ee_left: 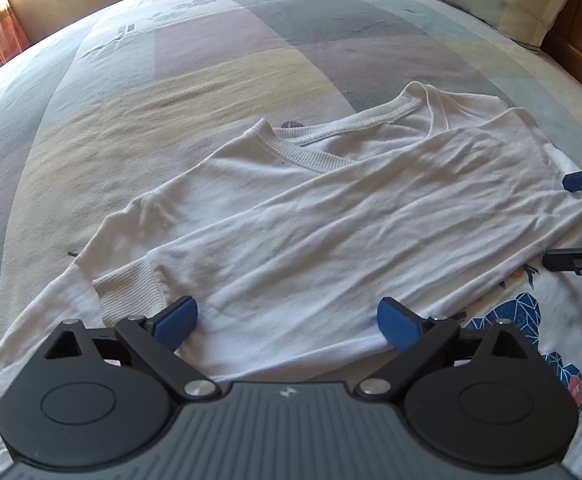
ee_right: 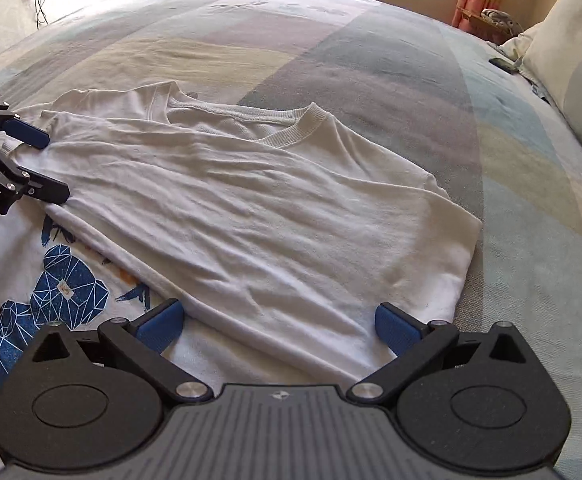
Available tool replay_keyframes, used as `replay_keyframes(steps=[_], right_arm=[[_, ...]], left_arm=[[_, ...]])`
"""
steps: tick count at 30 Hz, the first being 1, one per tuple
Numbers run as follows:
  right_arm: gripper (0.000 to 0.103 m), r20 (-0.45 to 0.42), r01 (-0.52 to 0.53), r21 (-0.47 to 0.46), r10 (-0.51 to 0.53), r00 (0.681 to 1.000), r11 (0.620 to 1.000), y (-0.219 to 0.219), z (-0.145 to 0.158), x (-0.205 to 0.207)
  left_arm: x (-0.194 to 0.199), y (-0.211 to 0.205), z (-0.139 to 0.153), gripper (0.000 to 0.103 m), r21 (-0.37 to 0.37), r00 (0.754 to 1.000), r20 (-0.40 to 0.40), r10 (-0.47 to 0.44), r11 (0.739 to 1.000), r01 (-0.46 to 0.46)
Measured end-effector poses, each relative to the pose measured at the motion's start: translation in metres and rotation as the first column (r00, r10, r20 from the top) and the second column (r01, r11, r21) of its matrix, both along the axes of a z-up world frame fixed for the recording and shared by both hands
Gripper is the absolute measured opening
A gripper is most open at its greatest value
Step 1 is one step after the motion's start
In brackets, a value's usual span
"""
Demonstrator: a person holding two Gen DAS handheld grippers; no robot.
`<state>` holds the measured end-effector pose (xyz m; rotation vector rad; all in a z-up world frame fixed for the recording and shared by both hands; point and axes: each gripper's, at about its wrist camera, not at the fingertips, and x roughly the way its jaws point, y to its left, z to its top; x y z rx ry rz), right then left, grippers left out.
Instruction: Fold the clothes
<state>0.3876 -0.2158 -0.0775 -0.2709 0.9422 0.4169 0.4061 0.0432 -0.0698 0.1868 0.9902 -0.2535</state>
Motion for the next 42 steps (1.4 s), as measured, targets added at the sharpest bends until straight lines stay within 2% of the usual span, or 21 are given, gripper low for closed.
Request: replay_keyframes(steps=[2, 4, 6, 7, 9, 12, 15, 17, 20, 23, 25, 28, 29, 32, 35, 38, 42], right_arm=[[0.103, 0.002, 0.018, -0.002, -0.018, 1.000, 1.000, 0.003, 0.006, -0.003], [0.103, 0.045, 0.024, 0.024, -0.025, 0.999, 0.999, 0.006, 0.010, -0.006], [0.103, 0.017, 0.039, 0.011, -0.039, 0.999, 0.999, 0.010, 0.001, 0.000], [0.103, 0.003, 0.045, 0.010, -0.045, 0.999, 0.999, 0.011, -0.005, 0.002], [0.103, 0.044, 0.054, 0.046, -0.056, 0.997, 0.998, 0.008, -0.010, -0.002], [0.103, 0.050, 0.051, 0.051, -0.054, 0.997, 0.997, 0.007, -0.010, -0.003], [0.103, 0.051, 0.050, 0.046, -0.053, 0.997, 0.998, 0.008, -0.010, -0.002], [0.103, 0.060, 0.057, 0.047, -0.059, 0.996, 0.997, 0.009, -0.011, -0.003], [0.103, 0.079, 0.056, 0.058, -0.061, 0.995, 0.997, 0.007, -0.012, -0.006], [0.103, 0.079, 0.058, 0.056, -0.063, 0.995, 0.997, 0.008, -0.012, -0.006], [0.103, 0.068, 0.064, 0.045, -0.067, 0.995, 0.997, 0.010, -0.011, -0.004], [0.103, 0.023, 0.081, 0.024, -0.082, 0.996, 0.996, 0.014, -0.007, 0.001], [0.103, 0.007, 0.087, 0.015, -0.087, 0.996, 0.996, 0.015, -0.005, 0.002], [0.103, -0.038, 0.114, -0.011, -0.114, 0.993, 0.993, 0.019, -0.002, 0.006], [0.103, -0.077, 0.136, -0.022, -0.137, 0.988, 0.991, 0.025, 0.003, 0.008], [0.103, -0.111, 0.108, 0.011, -0.106, 0.988, 0.994, 0.036, 0.016, 0.006], [0.103, -0.131, 0.047, 0.085, -0.035, 0.991, 0.995, 0.066, 0.031, -0.003]], left_arm=[[-0.003, -0.001, 0.003, 0.097, -0.007, 0.999, 0.037, -0.020, 1.000, 0.020], [0.001, -0.001, -0.004, 0.097, -0.015, 1.000, 0.000, -0.007, 1.000, 0.007], [0.004, 0.002, -0.012, 0.098, -0.041, 0.999, -0.045, 0.018, 0.999, -0.020], [0.003, 0.003, -0.012, 0.099, -0.052, 0.999, -0.043, 0.026, 0.998, -0.028], [0.004, 0.001, -0.008, 0.099, -0.049, 0.998, -0.050, 0.028, 0.998, -0.030], [-0.001, 0.002, -0.003, 0.099, -0.067, 1.000, -0.024, 0.012, 0.998, -0.014], [-0.005, 0.009, -0.012, 0.099, -0.088, 0.998, -0.067, 0.020, 0.996, -0.025], [-0.007, 0.010, -0.003, 0.099, -0.102, 0.998, -0.060, 0.035, 0.994, -0.041], [-0.014, 0.020, 0.013, 0.099, -0.148, 0.996, -0.002, 0.084, 0.985, -0.083], [-0.016, 0.031, 0.001, 0.099, -0.143, 0.989, -0.057, 0.136, 0.979, -0.143], [-0.018, 0.037, -0.002, 0.099, -0.143, 0.984, -0.068, 0.167, 0.974, -0.175], [-0.022, 0.046, 0.014, 0.099, -0.242, 0.983, -0.043, 0.178, 0.953, -0.183], [-0.023, 0.047, 0.016, 0.100, -0.255, 0.983, -0.029, 0.183, 0.949, -0.185], [-0.019, 0.050, 0.000, 0.099, -0.250, 0.975, -0.090, 0.204, 0.943, -0.220], [-0.027, 0.054, 0.007, 0.099, -0.277, 0.976, -0.039, 0.216, 0.936, -0.218], [-0.045, 0.064, 0.022, 0.099, -0.288, 0.970, 0.025, 0.240, 0.931, -0.223], [-0.069, 0.086, 0.029, 0.099, -0.291, 0.966, 0.038, 0.255, 0.928, -0.233]])
